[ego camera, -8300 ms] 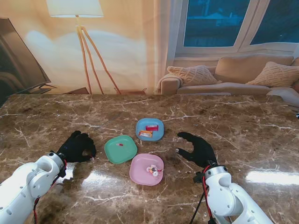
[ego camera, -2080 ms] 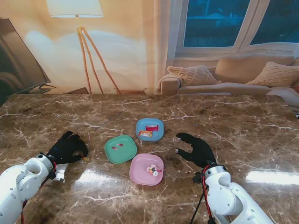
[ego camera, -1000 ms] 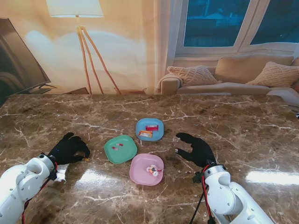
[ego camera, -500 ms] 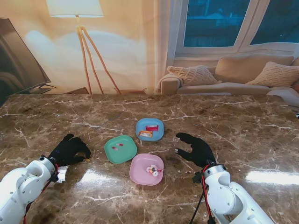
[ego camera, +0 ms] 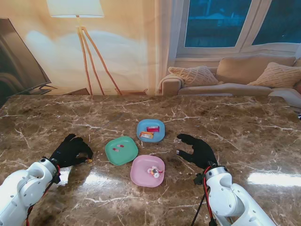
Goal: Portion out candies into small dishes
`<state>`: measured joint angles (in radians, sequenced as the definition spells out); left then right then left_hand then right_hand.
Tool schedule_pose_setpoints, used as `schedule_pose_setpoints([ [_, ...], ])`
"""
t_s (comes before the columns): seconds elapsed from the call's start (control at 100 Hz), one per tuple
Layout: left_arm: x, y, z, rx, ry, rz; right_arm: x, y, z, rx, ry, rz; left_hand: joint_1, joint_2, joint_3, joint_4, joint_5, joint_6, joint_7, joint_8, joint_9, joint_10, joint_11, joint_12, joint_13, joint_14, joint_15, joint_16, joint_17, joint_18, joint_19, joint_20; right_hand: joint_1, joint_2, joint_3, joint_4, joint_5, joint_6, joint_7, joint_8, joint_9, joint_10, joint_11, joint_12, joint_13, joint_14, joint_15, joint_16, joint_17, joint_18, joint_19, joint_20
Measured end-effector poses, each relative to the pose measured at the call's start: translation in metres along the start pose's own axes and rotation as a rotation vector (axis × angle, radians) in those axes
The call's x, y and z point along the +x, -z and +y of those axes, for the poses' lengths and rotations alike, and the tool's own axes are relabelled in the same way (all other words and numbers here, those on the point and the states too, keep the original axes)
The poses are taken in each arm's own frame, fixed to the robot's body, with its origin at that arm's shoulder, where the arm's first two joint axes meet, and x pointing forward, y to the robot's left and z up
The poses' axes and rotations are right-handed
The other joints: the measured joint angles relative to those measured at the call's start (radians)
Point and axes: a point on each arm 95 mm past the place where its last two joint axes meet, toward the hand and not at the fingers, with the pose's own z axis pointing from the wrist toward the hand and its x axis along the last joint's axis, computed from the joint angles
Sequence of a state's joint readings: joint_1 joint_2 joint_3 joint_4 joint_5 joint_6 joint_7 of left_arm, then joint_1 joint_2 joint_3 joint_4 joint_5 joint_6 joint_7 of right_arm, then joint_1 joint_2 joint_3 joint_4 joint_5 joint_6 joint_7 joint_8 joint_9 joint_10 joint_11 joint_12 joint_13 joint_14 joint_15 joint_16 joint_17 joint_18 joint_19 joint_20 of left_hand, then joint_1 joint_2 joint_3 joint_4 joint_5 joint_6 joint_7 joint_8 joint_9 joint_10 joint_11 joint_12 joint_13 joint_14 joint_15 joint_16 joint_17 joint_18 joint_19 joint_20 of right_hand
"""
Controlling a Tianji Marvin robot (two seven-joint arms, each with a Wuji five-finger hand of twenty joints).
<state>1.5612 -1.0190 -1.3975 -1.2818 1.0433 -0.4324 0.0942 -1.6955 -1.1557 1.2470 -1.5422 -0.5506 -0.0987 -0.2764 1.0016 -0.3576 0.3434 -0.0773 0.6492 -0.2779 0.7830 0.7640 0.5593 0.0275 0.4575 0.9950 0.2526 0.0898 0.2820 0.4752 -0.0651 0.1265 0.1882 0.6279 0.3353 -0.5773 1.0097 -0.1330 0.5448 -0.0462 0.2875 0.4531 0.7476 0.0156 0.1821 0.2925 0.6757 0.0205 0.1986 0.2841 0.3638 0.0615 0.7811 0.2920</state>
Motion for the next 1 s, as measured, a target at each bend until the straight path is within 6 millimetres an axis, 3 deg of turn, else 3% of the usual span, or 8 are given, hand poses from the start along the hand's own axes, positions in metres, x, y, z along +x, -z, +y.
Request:
schedule_pose_setpoints([
  [0.27,0.011,-0.008,-0.013,0.043,0.005,0.024,0.0,0.0,0.0,0.0,-0.001,0.001,0.0,0.0,0.0,0.003,0.0,0.0,0.0,0.004,0.0,0.0,0.0,0.002,0.0,0.0,0.0,0.0,0.0,0.0,0.0,0.002,0.0,0.0,0.0,0.0,0.0,0.0,0.0,0.0,0.0,0.0,0.0,0.0,0.0,0.0,0.0,0.0,0.0,0.0,0.0,0.0],
  [0.66,0.046,-0.057,-0.044,0.124,0.028,0.103,-0.002,0.0,0.002,-0.011,-0.001,-0.001,0.0,0.0,0.0,0.003,0.0,0.001,0.0,0.005,0.001,0.0,0.0,0.002,0.0,0.0,0.0,0.0,0.0,0.0,0.0,0.002,0.0,0.0,0.0,0.0,0.0,0.0,0.0,-0.001,0.0,0.0,0.0,0.0,0.0,0.0,0.0,0.0,0.0,0.0,0.0,0.0],
  [1.0,0.057,-0.077,-0.043,0.111,0.042,0.134,-0.004,0.001,0.005,-0.022,-0.002,-0.005,0.011,0.0,-0.014,0.005,0.0,0.003,0.0,0.005,0.001,0.0,-0.012,0.0,0.0,0.0,0.0,0.0,0.0,0.0,0.0,0.002,0.0,0.0,0.0,0.0,0.0,0.0,0.0,-0.001,0.0,0.0,0.0,0.0,0.0,0.0,0.0,0.0,0.0,0.0,0.0,0.0],
])
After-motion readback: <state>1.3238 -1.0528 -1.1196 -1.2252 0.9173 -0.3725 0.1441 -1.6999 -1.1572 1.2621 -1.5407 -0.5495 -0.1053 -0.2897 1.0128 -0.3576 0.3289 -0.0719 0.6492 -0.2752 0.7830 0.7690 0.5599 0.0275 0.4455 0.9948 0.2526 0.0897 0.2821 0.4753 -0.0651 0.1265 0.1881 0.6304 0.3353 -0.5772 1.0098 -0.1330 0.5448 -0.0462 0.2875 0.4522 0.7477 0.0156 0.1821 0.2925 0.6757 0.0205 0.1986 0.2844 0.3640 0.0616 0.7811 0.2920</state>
